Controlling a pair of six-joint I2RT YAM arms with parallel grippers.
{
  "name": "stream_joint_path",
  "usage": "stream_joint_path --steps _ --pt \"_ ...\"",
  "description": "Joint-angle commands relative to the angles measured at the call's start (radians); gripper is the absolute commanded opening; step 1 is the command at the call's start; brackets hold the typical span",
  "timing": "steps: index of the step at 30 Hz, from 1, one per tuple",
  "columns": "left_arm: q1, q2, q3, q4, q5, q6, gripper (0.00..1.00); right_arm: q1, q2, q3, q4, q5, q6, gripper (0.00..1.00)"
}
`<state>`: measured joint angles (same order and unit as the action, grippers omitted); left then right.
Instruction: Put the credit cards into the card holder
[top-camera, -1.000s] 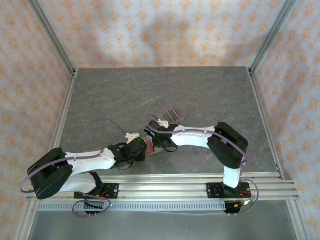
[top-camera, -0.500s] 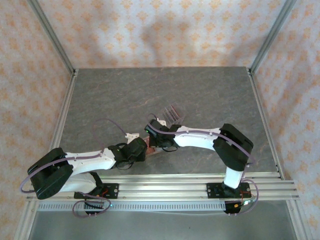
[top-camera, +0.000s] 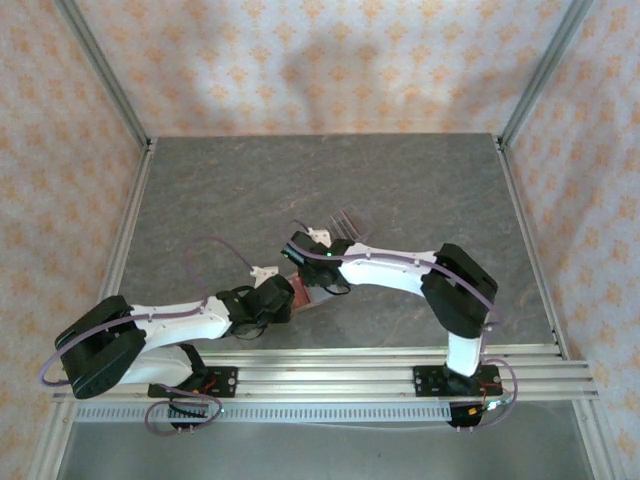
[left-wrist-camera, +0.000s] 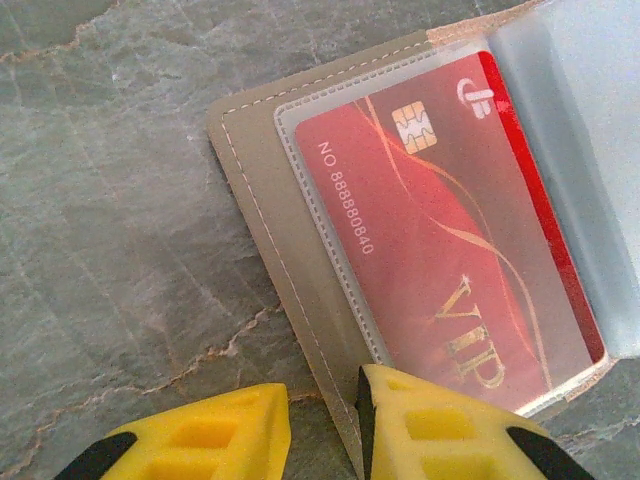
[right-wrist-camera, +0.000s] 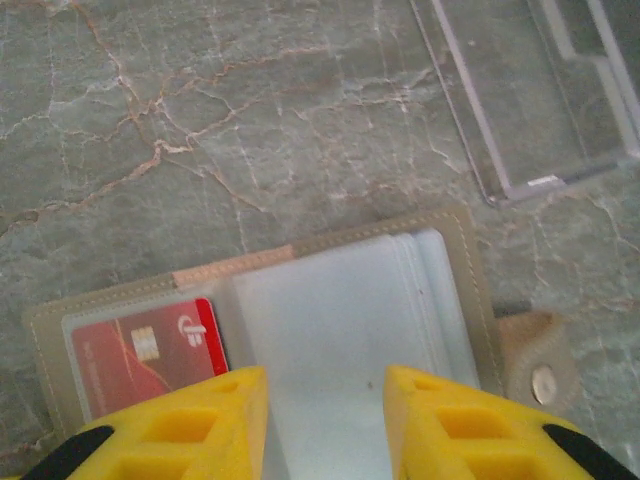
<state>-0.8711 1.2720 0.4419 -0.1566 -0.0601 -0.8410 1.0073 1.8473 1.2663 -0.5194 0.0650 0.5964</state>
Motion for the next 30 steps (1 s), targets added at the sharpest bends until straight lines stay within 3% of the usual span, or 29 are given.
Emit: stream_joint_path --steps 1,12,20,30 --pt "-0.012 0.032 -0.026 0.029 0.037 -0.017 0.27 -0.005 0.05 0.025 -0.063 0.043 -0.028 0.35" --pt "-0.01 0.038 -0.025 0.031 0.036 -0.015 0.27 -0.011 0.12 0.019 -0.073 0.062 -0.019 0.37" --pt "-0.009 0.062 -0.023 0.05 0.042 -0.014 0.27 -0.004 0.152 -0.041 -0.014 -0.001 0.036 0.4" --pt "-0.01 0.074 -0.02 0.06 0.045 -0.015 0.27 -0.004 0.152 -0.113 0.101 -0.096 0.083 0.22"
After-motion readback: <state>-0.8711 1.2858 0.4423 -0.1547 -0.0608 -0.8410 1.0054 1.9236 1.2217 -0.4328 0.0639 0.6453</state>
